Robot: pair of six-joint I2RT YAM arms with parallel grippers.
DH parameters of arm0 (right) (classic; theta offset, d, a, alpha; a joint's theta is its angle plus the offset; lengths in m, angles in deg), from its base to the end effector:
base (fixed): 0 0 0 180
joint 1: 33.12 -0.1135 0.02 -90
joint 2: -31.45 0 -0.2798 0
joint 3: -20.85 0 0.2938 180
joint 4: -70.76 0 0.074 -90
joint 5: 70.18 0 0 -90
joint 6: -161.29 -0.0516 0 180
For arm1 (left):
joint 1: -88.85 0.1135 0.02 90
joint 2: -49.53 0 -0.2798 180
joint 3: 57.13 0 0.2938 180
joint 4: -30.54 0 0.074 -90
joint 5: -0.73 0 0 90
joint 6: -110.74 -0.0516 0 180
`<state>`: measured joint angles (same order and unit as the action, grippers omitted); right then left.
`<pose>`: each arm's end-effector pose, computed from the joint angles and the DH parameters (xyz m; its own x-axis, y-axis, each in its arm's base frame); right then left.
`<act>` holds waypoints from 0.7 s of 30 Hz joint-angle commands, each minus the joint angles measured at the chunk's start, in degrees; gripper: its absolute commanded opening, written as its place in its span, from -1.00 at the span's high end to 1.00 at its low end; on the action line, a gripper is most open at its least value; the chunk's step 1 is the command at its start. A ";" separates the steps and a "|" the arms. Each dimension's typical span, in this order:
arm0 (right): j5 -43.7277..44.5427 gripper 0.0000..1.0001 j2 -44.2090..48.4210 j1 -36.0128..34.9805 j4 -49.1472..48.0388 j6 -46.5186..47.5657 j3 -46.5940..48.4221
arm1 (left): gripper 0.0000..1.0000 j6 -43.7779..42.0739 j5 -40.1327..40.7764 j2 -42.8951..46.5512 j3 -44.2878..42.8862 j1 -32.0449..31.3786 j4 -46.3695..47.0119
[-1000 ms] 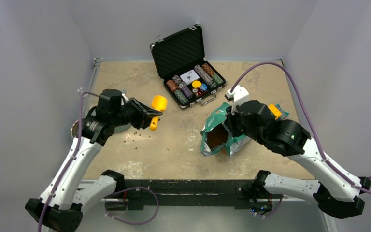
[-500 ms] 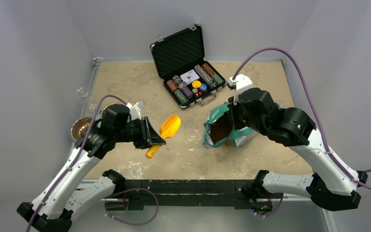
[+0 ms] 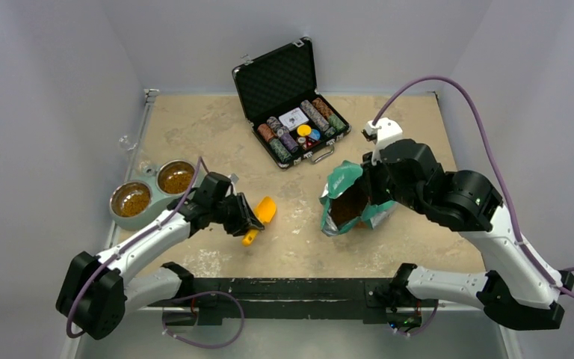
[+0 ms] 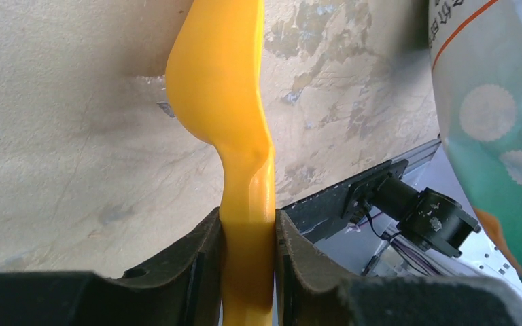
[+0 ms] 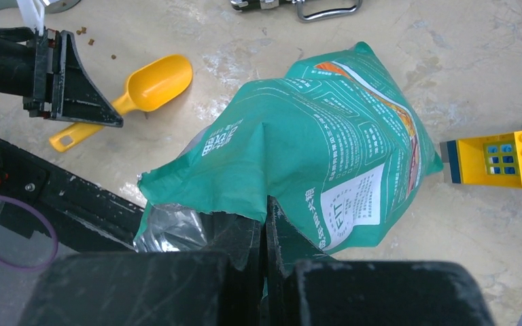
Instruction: Serve the pet food
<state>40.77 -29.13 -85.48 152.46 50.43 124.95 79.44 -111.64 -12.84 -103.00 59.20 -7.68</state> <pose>0.1317 0.1405 0.4840 -0.5550 -0.1751 -0.8132 -0.3962 0.9152 0.0734 0.2008 -0.1369 0.1786 -0.9227 -0.3840 -0.0346 -0.2693 0.7061 -0.6549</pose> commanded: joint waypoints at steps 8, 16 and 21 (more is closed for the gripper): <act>-7.40 1.00 -1.54 -0.11 -5.29 1.25 4.18 | -0.74 -9.51 9.41 10.53 -17.49 0.09 -22.92; -10.69 1.00 -6.05 -0.11 -5.68 2.95 8.85 | -0.47 -18.22 -3.97 7.37 -36.08 -10.14 -15.17; -10.95 1.00 -6.68 -0.11 -5.75 2.70 9.83 | -0.78 -23.18 2.26 3.48 -42.15 -20.65 -11.53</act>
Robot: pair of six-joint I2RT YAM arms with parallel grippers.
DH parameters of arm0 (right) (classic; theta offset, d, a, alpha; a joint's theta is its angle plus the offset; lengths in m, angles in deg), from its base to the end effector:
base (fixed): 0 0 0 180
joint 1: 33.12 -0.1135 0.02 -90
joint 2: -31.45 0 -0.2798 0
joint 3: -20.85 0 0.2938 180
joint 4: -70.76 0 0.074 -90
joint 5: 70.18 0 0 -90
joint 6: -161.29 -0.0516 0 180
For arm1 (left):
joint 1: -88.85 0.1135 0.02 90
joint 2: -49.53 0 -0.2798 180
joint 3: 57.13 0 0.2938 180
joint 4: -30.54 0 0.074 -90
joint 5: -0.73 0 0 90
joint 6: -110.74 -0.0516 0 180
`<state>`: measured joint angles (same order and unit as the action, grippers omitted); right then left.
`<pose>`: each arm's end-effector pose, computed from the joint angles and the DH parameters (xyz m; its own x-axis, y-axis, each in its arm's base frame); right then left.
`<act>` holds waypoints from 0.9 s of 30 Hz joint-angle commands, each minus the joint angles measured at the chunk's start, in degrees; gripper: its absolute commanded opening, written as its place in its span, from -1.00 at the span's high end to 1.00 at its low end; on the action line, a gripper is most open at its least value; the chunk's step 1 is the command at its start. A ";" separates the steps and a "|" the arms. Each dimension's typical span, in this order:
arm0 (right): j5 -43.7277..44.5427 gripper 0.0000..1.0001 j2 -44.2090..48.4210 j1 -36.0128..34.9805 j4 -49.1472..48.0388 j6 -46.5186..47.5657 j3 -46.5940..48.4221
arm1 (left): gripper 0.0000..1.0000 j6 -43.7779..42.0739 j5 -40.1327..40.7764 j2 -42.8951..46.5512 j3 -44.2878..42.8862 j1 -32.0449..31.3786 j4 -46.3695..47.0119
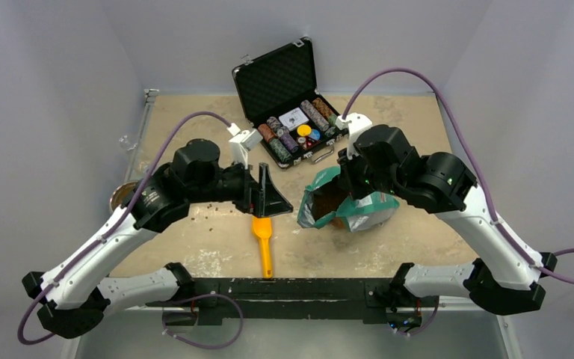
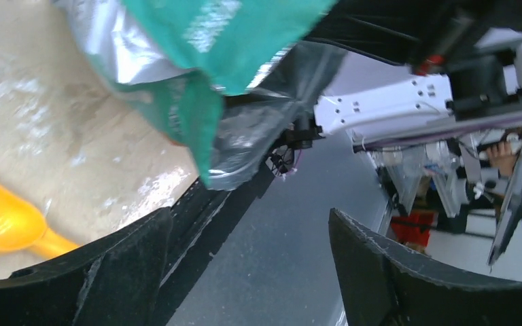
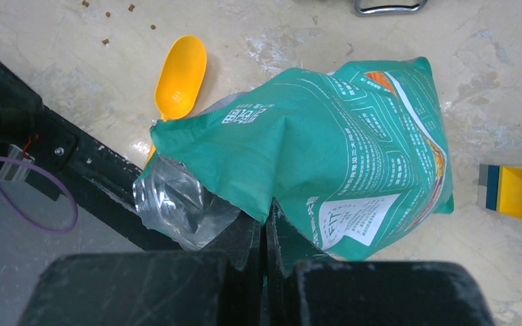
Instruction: Serve the pet food
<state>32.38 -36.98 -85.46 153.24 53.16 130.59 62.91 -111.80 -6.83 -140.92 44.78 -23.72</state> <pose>0.1503 0.1764 0.4858 -0.5916 -0.2694 -0.7599 -0.5141 0.8521 0.0982 0.1546 -0.1772 0.4269 -0.8366 -0.0532 -0.5453 0.4405 0.5264 -0.7272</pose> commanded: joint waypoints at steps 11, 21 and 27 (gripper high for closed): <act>-2.22 1.00 3.06 -0.13 -5.56 -1.84 2.12 | -0.64 -9.50 7.94 -18.54 -13.19 -10.24 3.61; 0.80 0.90 4.22 -0.22 -1.93 -2.45 -1.55 | 0.66 -9.79 19.31 -27.80 -24.63 -10.03 -5.25; 4.86 -0.03 5.72 -6.52 -2.37 -2.09 -7.12 | 1.00 -6.75 27.50 -27.81 -31.96 -9.73 -9.90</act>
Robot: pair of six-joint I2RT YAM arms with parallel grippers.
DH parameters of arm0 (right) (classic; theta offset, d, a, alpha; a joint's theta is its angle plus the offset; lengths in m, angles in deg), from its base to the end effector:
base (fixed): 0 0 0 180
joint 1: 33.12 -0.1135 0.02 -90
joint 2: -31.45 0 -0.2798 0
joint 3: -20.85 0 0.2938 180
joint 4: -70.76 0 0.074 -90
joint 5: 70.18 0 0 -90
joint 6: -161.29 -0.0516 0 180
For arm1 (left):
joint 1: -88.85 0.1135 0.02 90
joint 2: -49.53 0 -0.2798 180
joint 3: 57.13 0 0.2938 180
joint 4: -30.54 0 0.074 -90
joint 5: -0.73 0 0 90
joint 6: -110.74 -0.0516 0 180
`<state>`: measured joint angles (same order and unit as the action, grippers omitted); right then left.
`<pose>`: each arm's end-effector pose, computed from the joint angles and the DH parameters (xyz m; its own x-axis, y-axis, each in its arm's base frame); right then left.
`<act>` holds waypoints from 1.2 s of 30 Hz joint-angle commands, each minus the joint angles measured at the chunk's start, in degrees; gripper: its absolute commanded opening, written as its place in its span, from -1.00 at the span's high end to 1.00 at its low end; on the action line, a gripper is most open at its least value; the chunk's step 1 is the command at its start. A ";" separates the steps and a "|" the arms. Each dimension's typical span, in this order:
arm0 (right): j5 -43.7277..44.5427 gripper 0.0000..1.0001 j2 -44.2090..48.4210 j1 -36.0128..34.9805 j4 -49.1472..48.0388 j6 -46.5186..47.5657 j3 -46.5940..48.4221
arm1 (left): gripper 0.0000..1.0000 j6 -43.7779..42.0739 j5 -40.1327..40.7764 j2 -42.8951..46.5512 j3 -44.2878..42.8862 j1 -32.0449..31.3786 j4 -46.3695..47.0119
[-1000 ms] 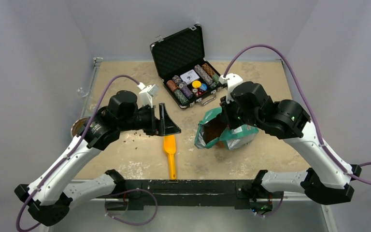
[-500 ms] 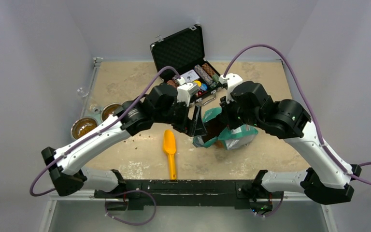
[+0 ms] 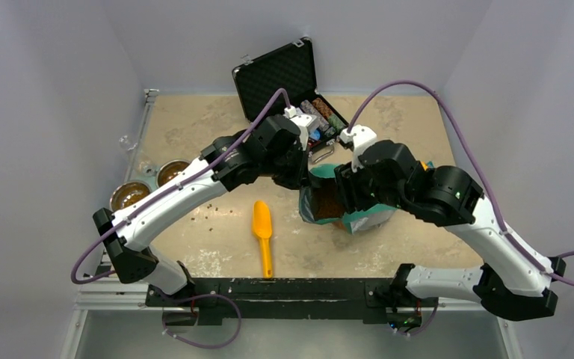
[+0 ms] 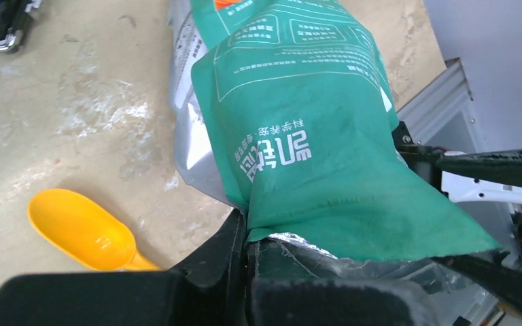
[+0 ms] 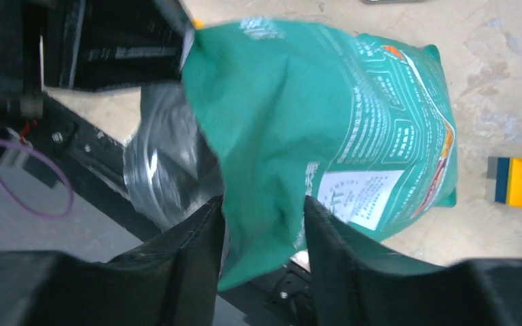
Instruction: Serve the pet food
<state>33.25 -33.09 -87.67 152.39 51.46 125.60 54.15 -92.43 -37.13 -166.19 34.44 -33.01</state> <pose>0.1357 0.1700 0.4736 -0.5955 -0.2675 -0.7575 -0.5202 0.8470 0.1098 0.2129 -0.3024 0.4222 -0.7801 0.1453 -0.6086 0.4871 0.7515 -0.4449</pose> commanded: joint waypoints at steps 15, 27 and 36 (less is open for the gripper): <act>6.22 -0.72 9.12 -21.98 -24.65 12.58 -13.51 | 1.00 21.93 20.90 6.29 -17.22 0.62 -14.14; 22.21 -0.34 3.43 -24.60 -21.82 14.49 -14.53 | 1.00 25.96 22.11 8.29 -18.97 0.71 -15.55; 22.96 1.00 7.49 -25.11 -22.13 17.68 -15.68 | 1.00 29.70 40.63 9.72 -21.14 0.76 -16.69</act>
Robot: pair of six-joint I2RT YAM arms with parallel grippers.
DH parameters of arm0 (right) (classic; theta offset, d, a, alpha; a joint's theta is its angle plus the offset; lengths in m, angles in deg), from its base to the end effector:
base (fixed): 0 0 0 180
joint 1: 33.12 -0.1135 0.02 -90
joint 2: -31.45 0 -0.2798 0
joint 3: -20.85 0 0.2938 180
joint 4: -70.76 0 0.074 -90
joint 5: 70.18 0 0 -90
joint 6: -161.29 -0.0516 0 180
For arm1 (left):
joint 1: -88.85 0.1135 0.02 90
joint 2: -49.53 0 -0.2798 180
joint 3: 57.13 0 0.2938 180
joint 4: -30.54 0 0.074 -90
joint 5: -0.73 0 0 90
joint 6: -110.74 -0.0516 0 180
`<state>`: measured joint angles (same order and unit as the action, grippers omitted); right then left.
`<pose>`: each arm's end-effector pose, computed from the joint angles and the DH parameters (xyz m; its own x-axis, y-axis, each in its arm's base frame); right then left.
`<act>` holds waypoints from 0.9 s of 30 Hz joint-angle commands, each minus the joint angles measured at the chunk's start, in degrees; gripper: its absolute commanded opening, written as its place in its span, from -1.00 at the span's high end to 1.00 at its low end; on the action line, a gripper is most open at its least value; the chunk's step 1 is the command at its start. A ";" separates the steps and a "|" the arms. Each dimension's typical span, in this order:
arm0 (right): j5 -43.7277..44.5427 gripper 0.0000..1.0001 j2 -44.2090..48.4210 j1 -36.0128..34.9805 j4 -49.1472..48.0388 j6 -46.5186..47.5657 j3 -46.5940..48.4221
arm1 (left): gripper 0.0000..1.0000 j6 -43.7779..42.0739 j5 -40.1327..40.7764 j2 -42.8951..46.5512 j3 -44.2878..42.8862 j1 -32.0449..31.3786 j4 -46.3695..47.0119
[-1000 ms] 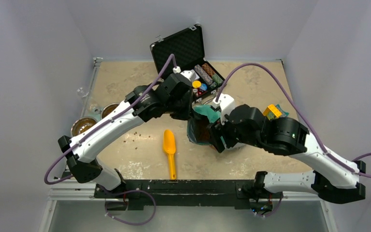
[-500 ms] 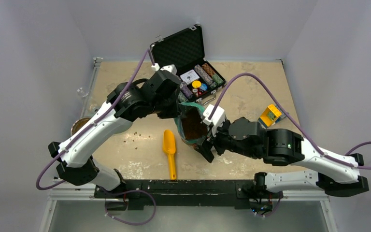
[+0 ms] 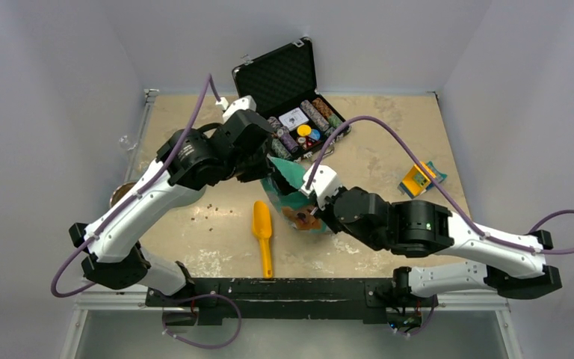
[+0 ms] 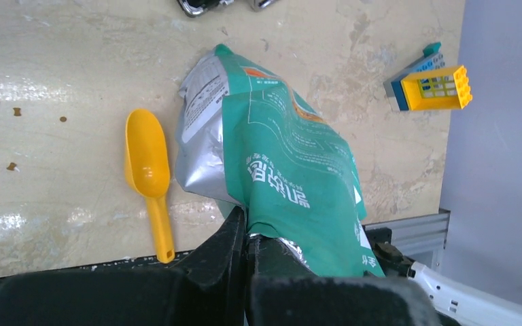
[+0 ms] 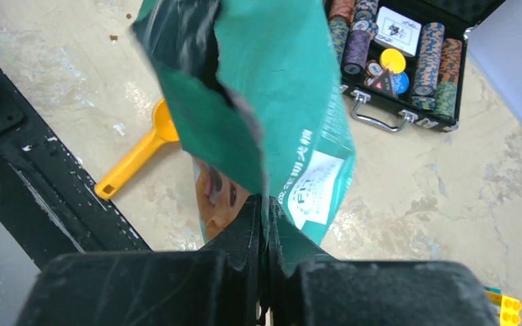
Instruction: Serve the pet food
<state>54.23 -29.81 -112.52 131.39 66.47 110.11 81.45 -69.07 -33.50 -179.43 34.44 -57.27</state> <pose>0.0734 0.2335 0.4339 -0.1596 -0.4761 -0.8648 -0.7125 0.6619 -0.2329 0.1859 -0.2292 0.4855 -0.7629 -0.3404 -0.5496 -0.0721 0.8897 -0.4509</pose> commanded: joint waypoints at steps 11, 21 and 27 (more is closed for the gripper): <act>-21.04 1.00 9.93 18.03 4.82 9.05 1.93 | -0.10 -23.75 -7.91 10.33 -4.67 8.68 19.61; -25.23 1.00 -0.35 24.48 9.29 12.26 14.16 | -0.67 -5.08 -23.91 14.06 -9.96 11.69 -0.59; -26.18 1.00 -2.11 24.90 10.00 15.05 15.91 | -1.00 30.13 -31.36 18.26 8.09 11.79 13.93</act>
<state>27.66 -33.22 -88.17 142.23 77.77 122.54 86.19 -92.76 -15.31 -181.49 45.85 -51.44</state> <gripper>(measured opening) 0.022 0.992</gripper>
